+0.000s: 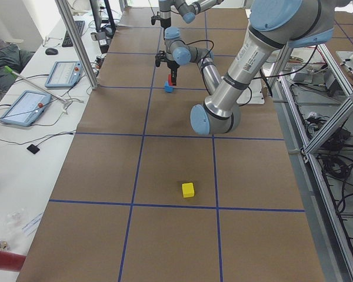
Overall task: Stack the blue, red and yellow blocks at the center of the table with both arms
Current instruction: 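Grasp the red cube with the left gripper and carry it toward the blue cube, then align and lower the red cube onto the blue cube with the left gripper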
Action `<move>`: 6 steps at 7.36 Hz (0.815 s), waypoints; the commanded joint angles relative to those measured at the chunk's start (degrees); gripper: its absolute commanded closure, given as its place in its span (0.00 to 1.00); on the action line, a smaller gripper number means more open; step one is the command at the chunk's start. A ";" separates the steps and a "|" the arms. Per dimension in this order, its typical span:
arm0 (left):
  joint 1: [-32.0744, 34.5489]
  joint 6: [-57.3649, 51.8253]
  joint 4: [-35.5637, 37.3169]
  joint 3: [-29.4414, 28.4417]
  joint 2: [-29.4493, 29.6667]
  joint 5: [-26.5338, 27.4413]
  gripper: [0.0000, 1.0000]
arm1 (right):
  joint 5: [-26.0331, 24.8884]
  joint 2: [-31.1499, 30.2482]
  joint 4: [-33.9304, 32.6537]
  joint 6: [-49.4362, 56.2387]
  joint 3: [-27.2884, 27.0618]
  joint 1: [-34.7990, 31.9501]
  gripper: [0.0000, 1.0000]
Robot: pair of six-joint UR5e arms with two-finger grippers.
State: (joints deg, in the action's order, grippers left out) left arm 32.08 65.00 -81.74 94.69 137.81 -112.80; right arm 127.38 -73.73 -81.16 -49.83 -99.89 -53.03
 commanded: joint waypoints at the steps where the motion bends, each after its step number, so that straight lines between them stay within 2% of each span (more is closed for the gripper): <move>1: -1.94 -0.40 -0.95 -10.36 8.68 2.49 1.00 | -0.38 -0.19 0.21 0.87 1.27 -0.14 0.00; 2: -1.59 -0.49 -4.27 -11.79 8.70 2.58 1.00 | -0.47 -0.19 0.21 0.88 1.27 -0.14 0.00; 4: -1.15 -2.32 -4.66 -14.61 8.70 4.42 1.00 | -0.56 -0.19 0.21 0.79 1.36 -0.14 0.00; 6: -0.19 -5.93 -4.57 -14.71 8.79 4.25 1.00 | -0.56 -0.19 0.21 0.79 1.36 -0.32 0.00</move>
State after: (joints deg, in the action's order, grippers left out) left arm 31.19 60.67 -86.23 80.32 146.52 -108.55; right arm 126.84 -73.92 -80.95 -49.04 -98.51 -53.26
